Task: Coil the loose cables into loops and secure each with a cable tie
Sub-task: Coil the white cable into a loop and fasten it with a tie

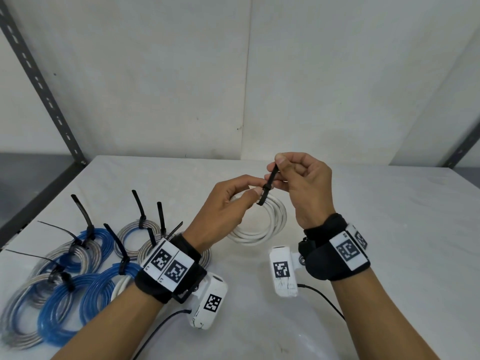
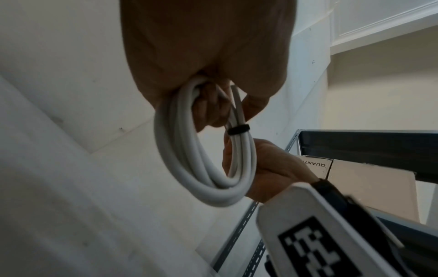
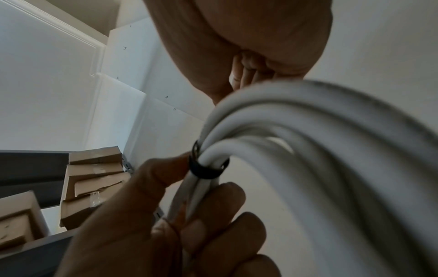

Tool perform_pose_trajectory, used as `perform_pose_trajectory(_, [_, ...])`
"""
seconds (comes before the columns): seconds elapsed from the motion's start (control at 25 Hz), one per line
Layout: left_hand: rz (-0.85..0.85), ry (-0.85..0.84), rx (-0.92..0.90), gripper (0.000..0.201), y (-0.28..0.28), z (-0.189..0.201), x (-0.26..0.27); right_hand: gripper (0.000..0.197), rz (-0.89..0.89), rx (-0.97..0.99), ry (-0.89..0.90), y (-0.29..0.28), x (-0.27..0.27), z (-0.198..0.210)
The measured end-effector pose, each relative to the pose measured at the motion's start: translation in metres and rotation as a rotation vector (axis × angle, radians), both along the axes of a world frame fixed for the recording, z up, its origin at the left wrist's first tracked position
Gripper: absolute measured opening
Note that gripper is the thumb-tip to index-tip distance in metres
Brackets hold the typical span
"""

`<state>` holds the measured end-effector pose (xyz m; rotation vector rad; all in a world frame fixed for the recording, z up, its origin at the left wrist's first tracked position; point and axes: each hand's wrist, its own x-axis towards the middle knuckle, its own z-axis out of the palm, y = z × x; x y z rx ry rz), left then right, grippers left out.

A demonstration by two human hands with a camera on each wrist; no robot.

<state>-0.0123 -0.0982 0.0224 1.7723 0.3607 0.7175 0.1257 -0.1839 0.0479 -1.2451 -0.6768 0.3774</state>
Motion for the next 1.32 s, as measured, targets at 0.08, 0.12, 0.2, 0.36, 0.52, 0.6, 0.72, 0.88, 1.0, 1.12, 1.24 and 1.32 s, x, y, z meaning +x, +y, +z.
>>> perform_pose_trajectory(0.08, [0.066, -0.052, 0.003, 0.023, -0.004, 0.001, 0.001, 0.012, 0.017, -0.003, -0.013, 0.000, -0.002, 0.000])
perform_pose_trajectory(0.12, [0.084, -0.069, 0.016, 0.026, -0.006, 0.001, 0.001, 0.013, 0.029, 0.000, -0.015, -0.001, -0.003, 0.001])
perform_pose_trajectory(0.2, [0.079, -0.073, 0.015, 0.027, -0.005, 0.001, 0.000, 0.015, 0.043, 0.029, 0.002, -0.002, -0.005, 0.002])
perform_pose_trajectory(0.36, [0.012, -0.044, -0.067, 0.022, -0.004, 0.001, -0.001, 0.014, 0.010, 0.121, 0.034, -0.003, -0.009, 0.005])
perform_pose_trajectory(0.52, [0.003, -0.062, -0.076, 0.018, -0.006, 0.001, 0.004, 0.012, -0.018, 0.163, 0.035, -0.003, -0.010, 0.008])
perform_pose_trajectory(0.6, [0.010, -0.081, -0.067, 0.017, -0.009, 0.000, 0.005, 0.012, -0.027, 0.158, 0.046, -0.001, -0.011, 0.006])
perform_pose_trajectory(0.72, [0.013, -0.069, -0.008, 0.019, -0.012, -0.005, 0.008, 0.011, -0.041, 0.108, 0.071, 0.001, -0.007, -0.001])
perform_pose_trajectory(0.88, [-0.009, -0.038, -0.023, 0.020, -0.008, -0.005, 0.007, 0.011, -0.006, 0.105, 0.099, 0.000, -0.002, -0.003])
perform_pose_trajectory(1.0, [0.005, 0.004, 0.037, 0.024, -0.003, 0.000, 0.002, 0.014, 0.054, 0.089, 0.077, -0.001, -0.002, 0.000])
perform_pose_trajectory(1.12, [0.040, 0.000, 0.036, 0.026, 0.001, 0.006, -0.002, 0.017, 0.134, 0.038, 0.063, -0.001, -0.004, 0.001])
perform_pose_trajectory(1.24, [0.046, -0.044, 0.004, 0.029, 0.003, 0.010, -0.004, 0.023, 0.245, -0.188, -0.026, -0.002, -0.002, 0.002])
perform_pose_trajectory(1.32, [0.055, -0.065, 0.016, 0.027, 0.001, 0.013, -0.004, 0.029, 0.318, -0.285, -0.020, -0.002, 0.002, 0.001])
